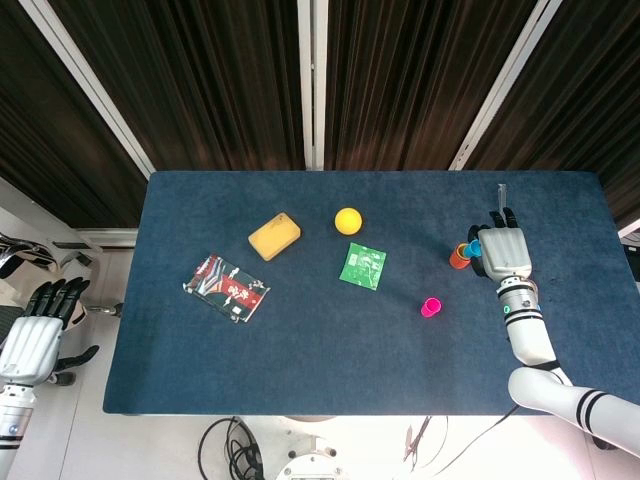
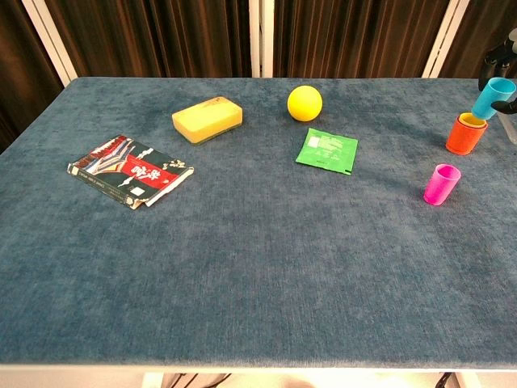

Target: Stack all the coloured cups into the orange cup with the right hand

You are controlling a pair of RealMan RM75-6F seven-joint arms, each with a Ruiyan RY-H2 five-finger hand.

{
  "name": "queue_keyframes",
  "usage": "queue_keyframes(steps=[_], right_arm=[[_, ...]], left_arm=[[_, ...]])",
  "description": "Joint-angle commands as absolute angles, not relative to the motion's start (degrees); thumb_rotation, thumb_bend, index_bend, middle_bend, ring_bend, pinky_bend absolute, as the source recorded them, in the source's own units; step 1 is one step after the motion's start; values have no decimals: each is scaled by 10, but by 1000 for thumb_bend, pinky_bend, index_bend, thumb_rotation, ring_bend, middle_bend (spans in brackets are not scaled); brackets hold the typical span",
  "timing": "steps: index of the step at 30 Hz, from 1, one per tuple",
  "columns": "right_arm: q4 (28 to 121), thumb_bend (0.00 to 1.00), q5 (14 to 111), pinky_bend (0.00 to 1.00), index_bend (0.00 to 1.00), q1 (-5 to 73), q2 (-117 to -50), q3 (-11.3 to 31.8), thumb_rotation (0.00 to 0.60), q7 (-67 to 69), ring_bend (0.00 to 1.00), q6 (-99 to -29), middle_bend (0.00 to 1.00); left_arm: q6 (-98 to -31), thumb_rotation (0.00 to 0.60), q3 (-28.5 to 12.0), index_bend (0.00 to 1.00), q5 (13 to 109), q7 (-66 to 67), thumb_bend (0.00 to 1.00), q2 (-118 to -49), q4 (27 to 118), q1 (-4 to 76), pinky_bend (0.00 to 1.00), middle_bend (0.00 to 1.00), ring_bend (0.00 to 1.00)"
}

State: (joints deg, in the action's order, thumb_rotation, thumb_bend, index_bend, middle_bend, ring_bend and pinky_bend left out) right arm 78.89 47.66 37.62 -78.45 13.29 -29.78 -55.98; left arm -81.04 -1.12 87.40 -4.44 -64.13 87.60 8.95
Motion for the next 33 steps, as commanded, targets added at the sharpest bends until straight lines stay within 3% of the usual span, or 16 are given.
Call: queue_keyframes(steps=[1, 15, 19, 23, 28, 33], right_arm=[[772, 343, 469, 0, 487, 384, -796, 133, 600, -298, 110, -551, 462], [725, 334, 454, 0, 480, 399, -826, 132, 600, -288, 106, -532, 443], [726, 327, 452, 0, 304, 400, -822, 131, 600, -281, 50, -522, 299], [736, 327, 463, 0, 212, 397, -813, 134, 600, -265, 9, -527, 231], [799, 327, 509, 0, 212, 381, -781, 133, 600, -234, 10, -558, 257], [925, 319, 571, 0, 241, 361, -717, 117, 600, -192, 22, -548, 306]], left_arm=[[-810, 600, -11, 71, 873, -45, 157, -641, 876, 90, 0, 61, 0], [-801, 600, -11, 71, 867, -47, 157, -643, 870, 92, 0, 61, 0], [-800, 600, -11, 71, 866, -47, 157, -643, 871, 92, 0, 61, 0], [-799, 600, -11, 71, 866, -46, 157, -643, 871, 93, 0, 61, 0], [-799, 600, -11, 71, 866, -45, 157, -644, 872, 93, 0, 61, 0], [-796, 600, -11, 71, 865, -43, 157, -646, 873, 95, 0, 61, 0]])
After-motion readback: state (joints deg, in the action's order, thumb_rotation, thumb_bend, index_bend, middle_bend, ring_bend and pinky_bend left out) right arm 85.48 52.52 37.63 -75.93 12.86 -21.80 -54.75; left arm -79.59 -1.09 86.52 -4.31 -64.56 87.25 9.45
